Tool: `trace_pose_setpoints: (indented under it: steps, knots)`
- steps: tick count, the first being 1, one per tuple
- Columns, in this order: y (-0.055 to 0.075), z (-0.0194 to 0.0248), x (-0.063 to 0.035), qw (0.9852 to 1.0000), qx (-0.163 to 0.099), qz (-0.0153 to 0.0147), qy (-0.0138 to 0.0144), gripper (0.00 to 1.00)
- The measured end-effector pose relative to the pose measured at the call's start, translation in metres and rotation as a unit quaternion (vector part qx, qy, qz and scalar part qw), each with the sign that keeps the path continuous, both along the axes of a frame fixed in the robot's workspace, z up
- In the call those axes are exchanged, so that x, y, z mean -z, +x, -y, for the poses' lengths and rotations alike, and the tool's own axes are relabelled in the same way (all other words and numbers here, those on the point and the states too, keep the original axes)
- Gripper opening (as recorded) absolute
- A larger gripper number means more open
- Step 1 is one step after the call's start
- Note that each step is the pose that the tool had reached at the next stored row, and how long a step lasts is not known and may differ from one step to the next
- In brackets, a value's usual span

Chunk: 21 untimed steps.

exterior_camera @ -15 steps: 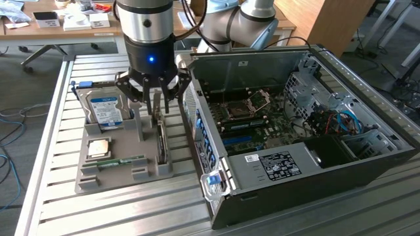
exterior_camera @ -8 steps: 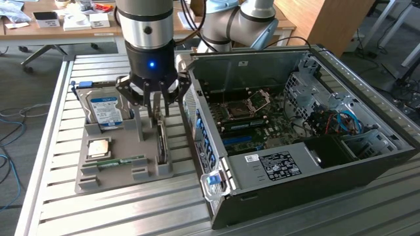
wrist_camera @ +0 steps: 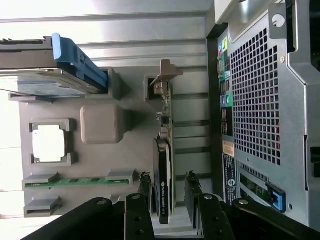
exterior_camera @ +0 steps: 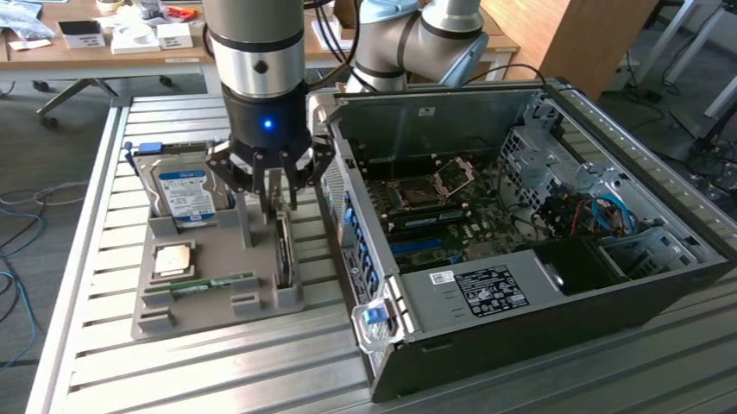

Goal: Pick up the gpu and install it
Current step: 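Pick up the gpu and move the gpu toward the slot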

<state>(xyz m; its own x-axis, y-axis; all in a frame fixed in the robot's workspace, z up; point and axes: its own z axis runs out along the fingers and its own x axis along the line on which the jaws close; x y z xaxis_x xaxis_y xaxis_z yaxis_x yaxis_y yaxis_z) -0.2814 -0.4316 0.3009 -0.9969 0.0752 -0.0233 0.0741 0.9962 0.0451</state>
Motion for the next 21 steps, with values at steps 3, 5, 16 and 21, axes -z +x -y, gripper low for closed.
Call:
trace_pose_setpoints:
  steps: [3,5,16,21]
  knots:
    - [0.0,0.0,0.0023,1.0,0.0,0.0,0.0,0.42]
    - [0.0,0.0,0.0025,1.0,0.0,-0.0002,-0.0001,0.42]
    - [0.002,0.0,0.0113,1.0,0.0,0.0,0.0001,0.42]
    - [0.002,0.0,0.0182,1.0,0.0,0.0,0.0,0.42]
